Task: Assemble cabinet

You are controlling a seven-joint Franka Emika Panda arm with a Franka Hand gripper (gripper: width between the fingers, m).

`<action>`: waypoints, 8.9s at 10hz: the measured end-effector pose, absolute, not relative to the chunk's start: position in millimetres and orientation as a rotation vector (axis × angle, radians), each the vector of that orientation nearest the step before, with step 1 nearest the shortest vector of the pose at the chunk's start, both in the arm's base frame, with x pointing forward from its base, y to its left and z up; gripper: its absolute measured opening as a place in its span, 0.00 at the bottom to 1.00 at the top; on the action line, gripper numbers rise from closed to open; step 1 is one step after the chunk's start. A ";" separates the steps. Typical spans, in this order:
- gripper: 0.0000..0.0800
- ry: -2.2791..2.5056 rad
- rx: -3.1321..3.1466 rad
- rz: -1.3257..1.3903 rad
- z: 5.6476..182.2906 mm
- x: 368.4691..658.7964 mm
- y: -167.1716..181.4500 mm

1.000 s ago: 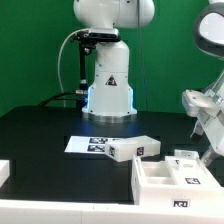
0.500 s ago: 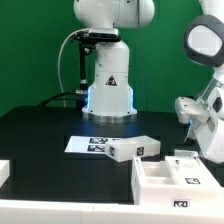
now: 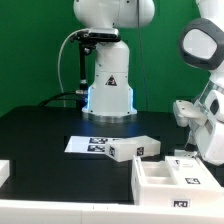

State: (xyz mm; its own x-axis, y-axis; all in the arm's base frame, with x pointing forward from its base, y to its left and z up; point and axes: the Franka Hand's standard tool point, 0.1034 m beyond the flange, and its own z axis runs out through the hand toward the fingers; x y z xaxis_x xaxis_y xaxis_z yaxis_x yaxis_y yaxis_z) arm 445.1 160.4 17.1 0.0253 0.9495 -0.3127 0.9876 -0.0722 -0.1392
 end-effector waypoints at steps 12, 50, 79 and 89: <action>0.08 2.228 1.953 -0.688 75.7 444.9 121.1; 0.08 -1.884 2.665 -0.196 90.6 434.8 25.3; 0.08 -2.449 2.474 -0.134 79.3 441.7 44.5; 0.08 -2.473 2.497 -0.016 99.5 452.8 40.6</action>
Offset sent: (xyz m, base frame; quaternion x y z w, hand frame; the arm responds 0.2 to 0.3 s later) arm 0.0000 0.0000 0.0000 0.0000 0.0000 0.0000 1.0000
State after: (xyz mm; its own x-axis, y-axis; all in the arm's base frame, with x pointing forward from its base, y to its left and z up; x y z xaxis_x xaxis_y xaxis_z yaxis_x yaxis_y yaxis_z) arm 452.8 40.6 99.5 0.0440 -0.9639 -0.2626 -0.9672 0.0247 -0.2527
